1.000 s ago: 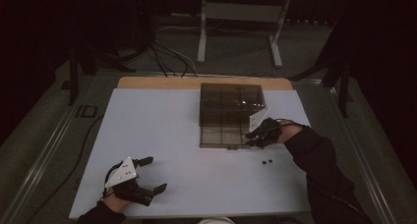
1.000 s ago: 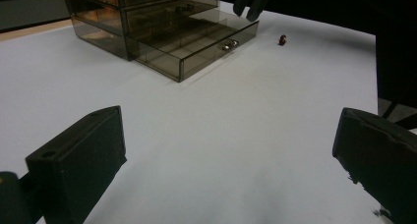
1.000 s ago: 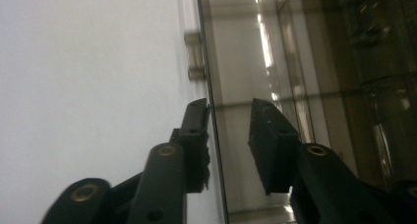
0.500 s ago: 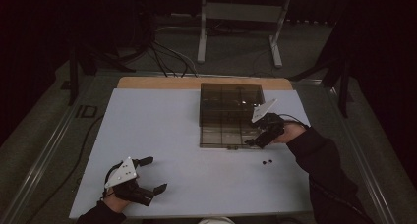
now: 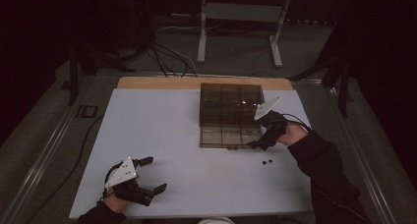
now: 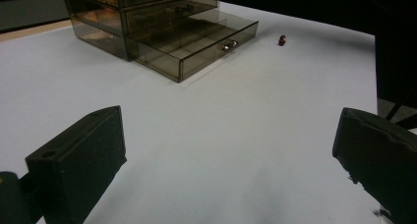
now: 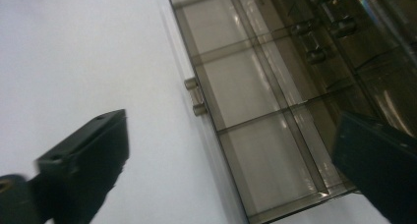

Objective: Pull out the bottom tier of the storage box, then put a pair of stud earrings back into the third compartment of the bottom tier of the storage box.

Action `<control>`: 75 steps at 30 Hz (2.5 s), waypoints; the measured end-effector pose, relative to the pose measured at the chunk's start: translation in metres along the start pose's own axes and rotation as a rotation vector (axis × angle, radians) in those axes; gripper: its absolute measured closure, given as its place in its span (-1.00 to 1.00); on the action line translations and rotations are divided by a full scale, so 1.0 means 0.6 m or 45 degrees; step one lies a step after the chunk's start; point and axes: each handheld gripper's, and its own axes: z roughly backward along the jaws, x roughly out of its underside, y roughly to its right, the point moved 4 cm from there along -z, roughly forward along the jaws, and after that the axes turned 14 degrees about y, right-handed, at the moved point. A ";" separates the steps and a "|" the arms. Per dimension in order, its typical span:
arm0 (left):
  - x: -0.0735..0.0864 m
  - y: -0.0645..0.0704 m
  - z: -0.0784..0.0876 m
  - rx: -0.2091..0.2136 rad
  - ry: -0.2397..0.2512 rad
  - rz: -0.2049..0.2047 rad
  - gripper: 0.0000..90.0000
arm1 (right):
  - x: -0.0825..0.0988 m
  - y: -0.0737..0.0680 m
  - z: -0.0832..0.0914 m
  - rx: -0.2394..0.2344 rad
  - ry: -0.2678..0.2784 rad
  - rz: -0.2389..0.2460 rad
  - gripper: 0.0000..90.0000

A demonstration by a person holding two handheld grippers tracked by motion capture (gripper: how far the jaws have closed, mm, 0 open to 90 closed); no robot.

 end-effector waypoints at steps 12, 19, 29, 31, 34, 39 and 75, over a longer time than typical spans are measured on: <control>0.001 0.001 -0.001 0.002 -0.006 -0.002 -0.98 | -0.003 -0.001 0.036 0.111 0.140 -0.027 -1.00; 0.000 0.001 0.000 0.005 -0.001 0.002 -0.98 | 0.009 -0.007 0.051 0.146 0.188 -0.077 -1.00; -0.001 0.001 0.000 0.005 0.003 0.003 -0.98 | 0.039 -0.009 0.072 0.211 0.239 -0.158 -1.00; -0.001 0.001 0.001 0.005 0.005 0.002 -0.98 | 0.047 -0.010 0.075 0.209 0.263 -0.182 -1.00; -0.001 0.000 0.001 0.003 0.005 0.004 -0.98 | 0.060 -0.012 0.079 0.222 0.273 -0.214 -1.00; -0.001 0.000 0.000 0.004 0.005 0.005 -0.98 | 0.084 -0.023 0.080 0.253 0.272 -0.236 -1.00; 0.000 0.000 0.000 0.003 0.001 0.003 -0.98 | 0.182 -0.065 0.039 0.171 0.251 -0.153 0.34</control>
